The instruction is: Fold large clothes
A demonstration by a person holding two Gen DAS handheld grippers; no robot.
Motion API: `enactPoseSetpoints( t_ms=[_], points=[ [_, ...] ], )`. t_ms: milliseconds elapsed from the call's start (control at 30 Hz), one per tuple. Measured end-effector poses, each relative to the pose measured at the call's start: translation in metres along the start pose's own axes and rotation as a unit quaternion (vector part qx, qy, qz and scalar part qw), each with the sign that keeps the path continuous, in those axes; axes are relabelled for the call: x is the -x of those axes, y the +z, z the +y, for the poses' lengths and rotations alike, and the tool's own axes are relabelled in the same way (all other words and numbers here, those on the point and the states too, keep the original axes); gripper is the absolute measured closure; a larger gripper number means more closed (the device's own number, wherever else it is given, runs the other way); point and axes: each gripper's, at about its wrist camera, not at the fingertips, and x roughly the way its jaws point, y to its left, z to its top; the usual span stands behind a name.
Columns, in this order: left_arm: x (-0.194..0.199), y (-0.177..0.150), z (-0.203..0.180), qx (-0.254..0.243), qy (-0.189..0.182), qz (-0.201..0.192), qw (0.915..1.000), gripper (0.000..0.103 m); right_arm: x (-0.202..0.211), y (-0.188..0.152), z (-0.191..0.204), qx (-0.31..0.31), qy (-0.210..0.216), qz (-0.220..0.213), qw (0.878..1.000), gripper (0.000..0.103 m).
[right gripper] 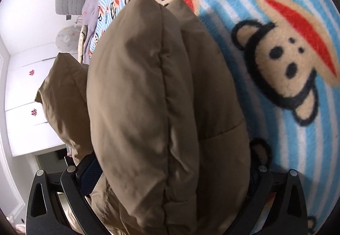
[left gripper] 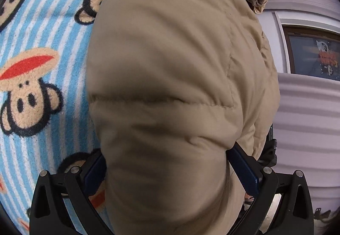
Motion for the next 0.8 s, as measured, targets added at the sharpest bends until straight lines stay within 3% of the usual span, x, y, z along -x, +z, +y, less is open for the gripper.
enactPoseSetpoints(
  t_ms=[33, 100, 167, 367, 533, 800],
  points=[
    [0.001, -0.003, -0.008, -0.014, 0.005, -0.004, 0.9999, 0.004, -0.002, -0.002, 0.000, -0.009, 0.008, 0.004, 1.000, 0.004],
    [0.008, -0.008, -0.022, -0.041, 0.012, -0.011, 0.9990, 0.011, -0.005, -0.007, 0.003, -0.021, 0.035, 0.010, 0.999, 0.024],
    [0.019, -0.013, -0.030, -0.051, -0.001, -0.018, 0.9986, 0.017, -0.005, -0.013, 0.016, -0.004, 0.045, 0.009, 0.999, 0.027],
    [0.065, -0.018, -0.042, -0.082, -0.017, -0.048, 0.9953, 0.018, -0.017, -0.036, 0.070, 0.045, 0.064, 0.002, 0.997, 0.027],
    [0.120, -0.004, -0.028, -0.094, -0.015, -0.072, 0.9928, 0.018, -0.044, -0.044, 0.127, 0.075, 0.082, -0.014, 0.994, 0.027],
    [0.224, 0.041, 0.039, -0.108, 0.019, -0.096, 0.9894, 0.018, -0.158, -0.051, 0.232, 0.112, 0.088, -0.022, 0.990, 0.027]
  ],
)
